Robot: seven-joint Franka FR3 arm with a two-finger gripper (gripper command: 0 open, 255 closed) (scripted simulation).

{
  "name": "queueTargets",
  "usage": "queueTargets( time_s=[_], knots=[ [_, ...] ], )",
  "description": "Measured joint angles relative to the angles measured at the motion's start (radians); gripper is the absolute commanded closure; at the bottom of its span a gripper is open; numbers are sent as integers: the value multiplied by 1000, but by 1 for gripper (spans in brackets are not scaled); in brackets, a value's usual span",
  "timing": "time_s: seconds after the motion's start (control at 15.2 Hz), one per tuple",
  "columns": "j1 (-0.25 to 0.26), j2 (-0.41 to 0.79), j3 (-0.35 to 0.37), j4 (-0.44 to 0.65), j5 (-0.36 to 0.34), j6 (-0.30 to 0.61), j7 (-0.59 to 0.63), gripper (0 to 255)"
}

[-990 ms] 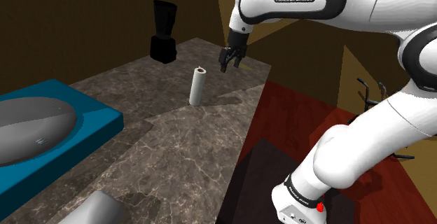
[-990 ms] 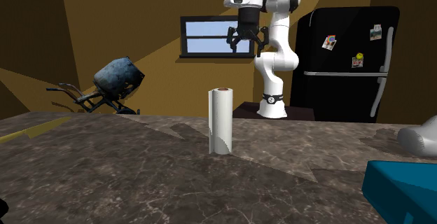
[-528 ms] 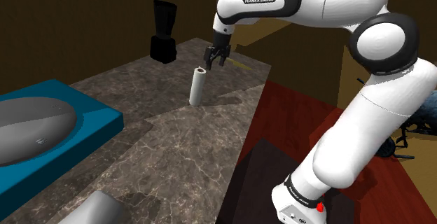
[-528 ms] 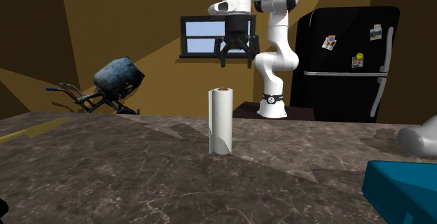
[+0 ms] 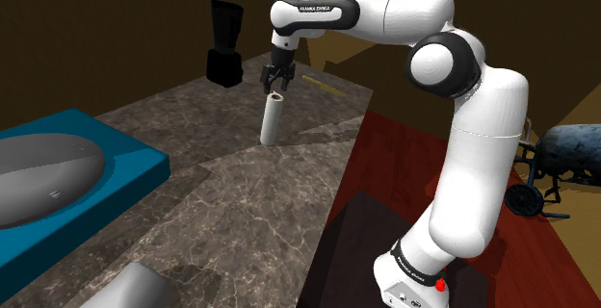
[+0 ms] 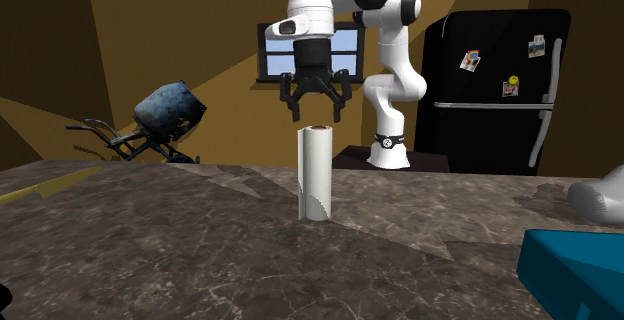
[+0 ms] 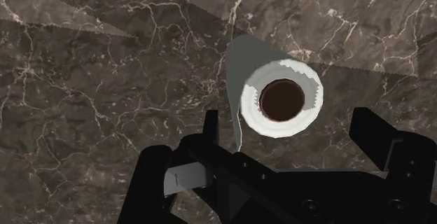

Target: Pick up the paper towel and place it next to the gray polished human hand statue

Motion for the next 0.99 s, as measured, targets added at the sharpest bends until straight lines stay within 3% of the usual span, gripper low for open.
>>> queueTargets(
  time_s=[0.2,0.53,0.92,0.99],
  knots=[
    [-1,45,3,30,6,13,-3,0],
    [-1,55,4,-23,9,75,-7,0],
    [-1,54,4,-34,9,86,-7,0],
    [-1,54,4,-34,9,86,-7,255]
  ],
)
